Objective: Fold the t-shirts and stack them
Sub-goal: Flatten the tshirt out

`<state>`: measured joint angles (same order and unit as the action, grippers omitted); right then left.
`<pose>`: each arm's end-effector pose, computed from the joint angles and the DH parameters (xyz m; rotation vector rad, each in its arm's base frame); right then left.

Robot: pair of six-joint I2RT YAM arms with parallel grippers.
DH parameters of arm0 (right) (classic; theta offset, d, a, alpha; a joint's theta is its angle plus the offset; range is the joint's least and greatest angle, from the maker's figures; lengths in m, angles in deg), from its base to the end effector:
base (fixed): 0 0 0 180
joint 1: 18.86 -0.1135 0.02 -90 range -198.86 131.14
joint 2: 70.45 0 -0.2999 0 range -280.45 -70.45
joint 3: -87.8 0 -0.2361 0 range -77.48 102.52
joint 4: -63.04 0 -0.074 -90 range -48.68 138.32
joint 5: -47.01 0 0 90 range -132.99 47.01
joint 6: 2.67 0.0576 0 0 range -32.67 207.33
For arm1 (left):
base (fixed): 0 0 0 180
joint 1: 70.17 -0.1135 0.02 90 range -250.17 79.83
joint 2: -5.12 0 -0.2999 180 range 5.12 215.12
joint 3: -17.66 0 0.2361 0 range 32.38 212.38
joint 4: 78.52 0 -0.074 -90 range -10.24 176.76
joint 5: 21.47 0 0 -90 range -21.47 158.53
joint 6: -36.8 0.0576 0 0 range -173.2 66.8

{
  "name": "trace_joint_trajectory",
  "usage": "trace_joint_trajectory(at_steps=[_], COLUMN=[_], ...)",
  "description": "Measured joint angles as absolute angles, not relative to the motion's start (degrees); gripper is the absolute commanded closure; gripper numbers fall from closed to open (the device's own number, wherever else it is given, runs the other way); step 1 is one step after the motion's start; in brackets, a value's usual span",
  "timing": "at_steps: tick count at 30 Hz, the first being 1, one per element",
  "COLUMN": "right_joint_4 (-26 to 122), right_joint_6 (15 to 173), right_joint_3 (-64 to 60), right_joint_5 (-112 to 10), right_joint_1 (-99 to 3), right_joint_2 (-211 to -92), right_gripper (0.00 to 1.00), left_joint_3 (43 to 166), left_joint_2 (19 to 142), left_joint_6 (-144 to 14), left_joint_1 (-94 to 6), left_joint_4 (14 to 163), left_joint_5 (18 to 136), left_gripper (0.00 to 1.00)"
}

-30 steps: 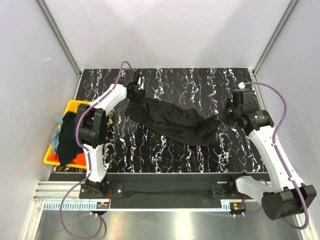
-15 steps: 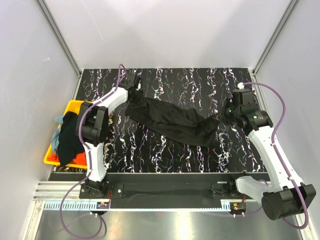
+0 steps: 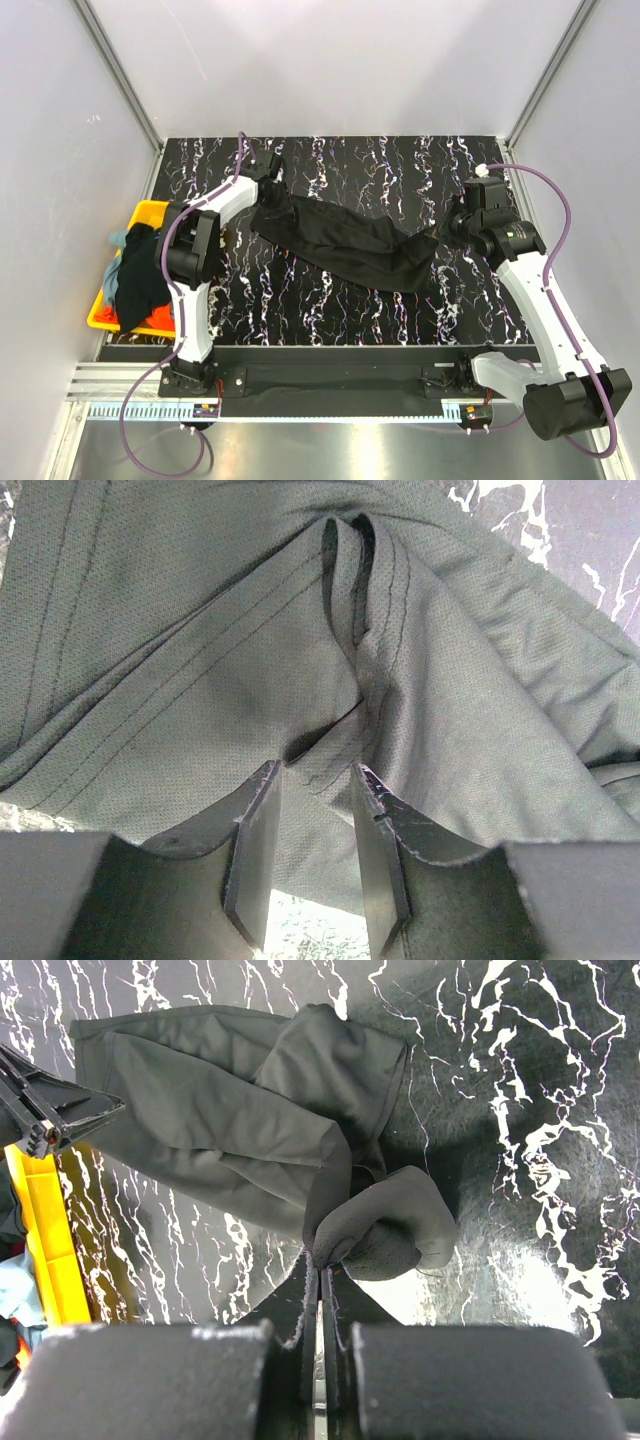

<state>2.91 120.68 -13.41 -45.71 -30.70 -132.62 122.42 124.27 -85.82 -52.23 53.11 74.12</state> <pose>0.1968 0.0440 0.3557 0.4190 2.3355 0.4436 0.4310 -0.1455 0.2000 -0.3161 2.7064 -0.4022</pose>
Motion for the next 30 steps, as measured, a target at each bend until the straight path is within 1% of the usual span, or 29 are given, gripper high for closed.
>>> trace_joint_trajectory(at_steps=[15, 19, 24, 25, 27, 30], right_joint_4=[3.2, 3.3, 3.5, 3.5, 3.5, 3.5], right_joint_6=[120.8, 120.8, 120.9, 120.9, 121.0, 121.1], right_joint_3=[-13.6, -14.0, -14.1, -14.1, -14.2, -14.3], right_joint_5=[-45.7, -45.7, -45.7, -45.7, -45.7, -45.7], right_joint_1=[-30.7, -30.7, -30.7, -30.7, -30.7, -30.7], right_joint_2=[-132.2, -131.5, -131.4, -131.4, -131.4, -131.3], right_gripper=[1.00, 1.00, 1.00, 1.00, 1.00, 1.00], left_joint_3=[121.5, 121.1, 121.1, 121.1, 121.1, 121.1], left_joint_2=[125.4, 125.5, 125.5, 125.5, 125.5, 125.6], left_joint_6=[-88.2, -88.7, -89.2, -89.2, -89.3, -89.1], left_joint_1=[-51.3, -51.1, -51.0, -51.0, -51.0, -50.9], left_joint_4=[53.9, 53.9, 53.9, 53.9, 53.9, 54.0], left_joint_5=[72.9, 72.3, 71.8, 71.8, 71.7, 71.8], left_gripper=[0.62, 0.64, 0.73, 0.76, 0.77, 0.89])
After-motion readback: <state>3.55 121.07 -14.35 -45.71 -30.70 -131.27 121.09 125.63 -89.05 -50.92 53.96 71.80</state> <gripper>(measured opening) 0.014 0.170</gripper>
